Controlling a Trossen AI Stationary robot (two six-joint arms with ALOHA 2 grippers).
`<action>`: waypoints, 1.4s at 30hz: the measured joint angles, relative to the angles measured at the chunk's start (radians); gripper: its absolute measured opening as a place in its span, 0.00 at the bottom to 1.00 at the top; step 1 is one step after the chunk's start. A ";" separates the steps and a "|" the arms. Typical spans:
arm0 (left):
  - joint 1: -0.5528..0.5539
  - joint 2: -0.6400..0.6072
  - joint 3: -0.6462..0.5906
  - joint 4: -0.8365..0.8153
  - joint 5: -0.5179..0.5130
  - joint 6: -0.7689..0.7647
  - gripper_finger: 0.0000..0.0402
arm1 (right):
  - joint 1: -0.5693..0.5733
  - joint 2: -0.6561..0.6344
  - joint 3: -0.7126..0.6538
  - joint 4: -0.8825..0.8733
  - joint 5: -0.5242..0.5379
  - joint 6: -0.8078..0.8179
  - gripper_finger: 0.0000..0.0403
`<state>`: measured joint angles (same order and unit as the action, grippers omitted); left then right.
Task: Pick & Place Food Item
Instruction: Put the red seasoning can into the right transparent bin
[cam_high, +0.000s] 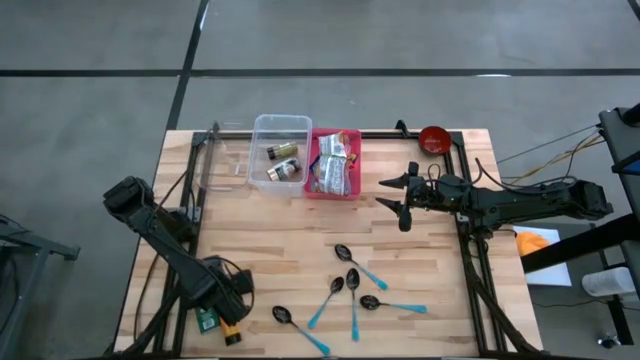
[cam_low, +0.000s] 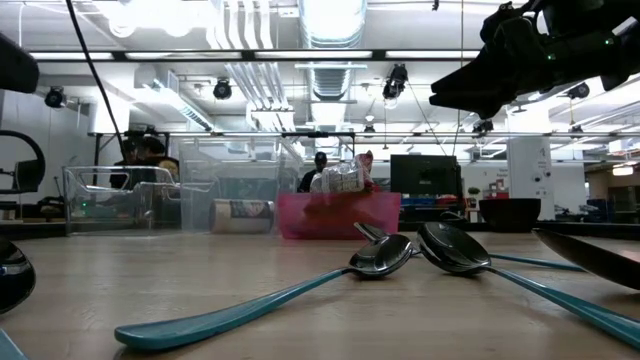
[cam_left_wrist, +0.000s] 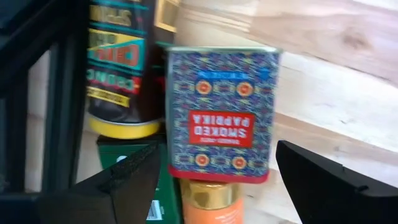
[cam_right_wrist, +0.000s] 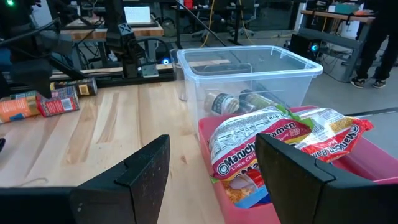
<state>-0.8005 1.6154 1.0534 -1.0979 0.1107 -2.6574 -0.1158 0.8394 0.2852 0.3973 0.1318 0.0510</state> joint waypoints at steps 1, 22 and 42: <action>0.000 0.000 0.000 0.003 -0.006 0.005 0.79 | 0.000 0.000 0.000 0.000 0.000 0.000 0.58; 0.000 -0.007 -0.108 0.118 0.002 0.009 0.79 | 0.000 0.000 0.000 0.000 0.000 -0.001 0.58; 0.105 -0.018 -0.109 0.151 -0.029 0.178 0.79 | 0.000 0.000 0.000 0.000 0.000 0.000 0.58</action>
<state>-0.6954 1.5978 0.9440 -0.9472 0.0814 -2.4796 -0.1154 0.8394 0.2852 0.3973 0.1318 0.0509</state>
